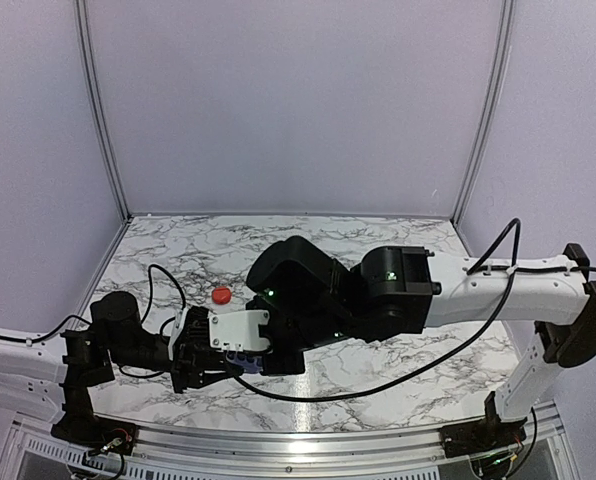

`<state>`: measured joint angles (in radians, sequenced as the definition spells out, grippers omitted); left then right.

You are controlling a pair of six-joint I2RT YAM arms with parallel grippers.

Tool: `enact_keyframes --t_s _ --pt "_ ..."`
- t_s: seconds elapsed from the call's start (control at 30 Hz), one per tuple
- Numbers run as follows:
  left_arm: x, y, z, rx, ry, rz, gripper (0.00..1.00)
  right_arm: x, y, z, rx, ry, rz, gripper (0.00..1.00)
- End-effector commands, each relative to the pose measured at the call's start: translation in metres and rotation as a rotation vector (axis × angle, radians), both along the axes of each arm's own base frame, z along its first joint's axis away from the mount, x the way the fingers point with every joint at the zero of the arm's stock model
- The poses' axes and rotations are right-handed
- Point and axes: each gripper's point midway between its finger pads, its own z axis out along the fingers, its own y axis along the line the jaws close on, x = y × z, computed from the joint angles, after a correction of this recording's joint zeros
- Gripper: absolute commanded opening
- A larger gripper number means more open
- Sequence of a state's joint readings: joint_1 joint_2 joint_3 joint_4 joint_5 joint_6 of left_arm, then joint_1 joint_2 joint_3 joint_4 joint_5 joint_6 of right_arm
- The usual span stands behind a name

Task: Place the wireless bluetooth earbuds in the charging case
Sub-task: Insert the left earbud into the left side groove of the charging case.

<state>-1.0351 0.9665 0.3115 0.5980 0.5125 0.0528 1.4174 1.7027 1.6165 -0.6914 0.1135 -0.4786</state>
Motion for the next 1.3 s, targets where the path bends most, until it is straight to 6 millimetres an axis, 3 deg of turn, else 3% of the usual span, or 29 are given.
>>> enact_keyframes --t_s 0.0,0.3,0.6,0.93,1.13,1.27 --pt "-0.009 -0.006 0.026 -0.068 -0.011 -0.065 0.00 -0.012 -0.008 -0.003 -0.044 -0.070 0.053 0.02" --pt "-0.017 -0.008 0.028 -0.070 0.020 -0.117 0.00 -0.034 -0.017 -0.017 -0.120 -0.157 0.133 0.02" --pt "-0.021 -0.010 0.029 -0.068 0.026 -0.150 0.00 -0.028 -0.018 -0.026 -0.158 -0.231 0.112 0.02" --pt "-0.027 -0.012 0.018 -0.039 0.071 -0.179 0.00 -0.024 -0.019 -0.001 -0.116 -0.282 0.101 0.02" --pt "-0.035 -0.014 0.015 -0.028 0.082 -0.214 0.00 -0.020 -0.019 -0.001 -0.117 -0.315 0.104 0.01" --pt "-0.037 -0.013 0.014 -0.026 0.092 -0.219 0.00 -0.026 -0.017 0.024 -0.046 -0.292 0.114 0.01"
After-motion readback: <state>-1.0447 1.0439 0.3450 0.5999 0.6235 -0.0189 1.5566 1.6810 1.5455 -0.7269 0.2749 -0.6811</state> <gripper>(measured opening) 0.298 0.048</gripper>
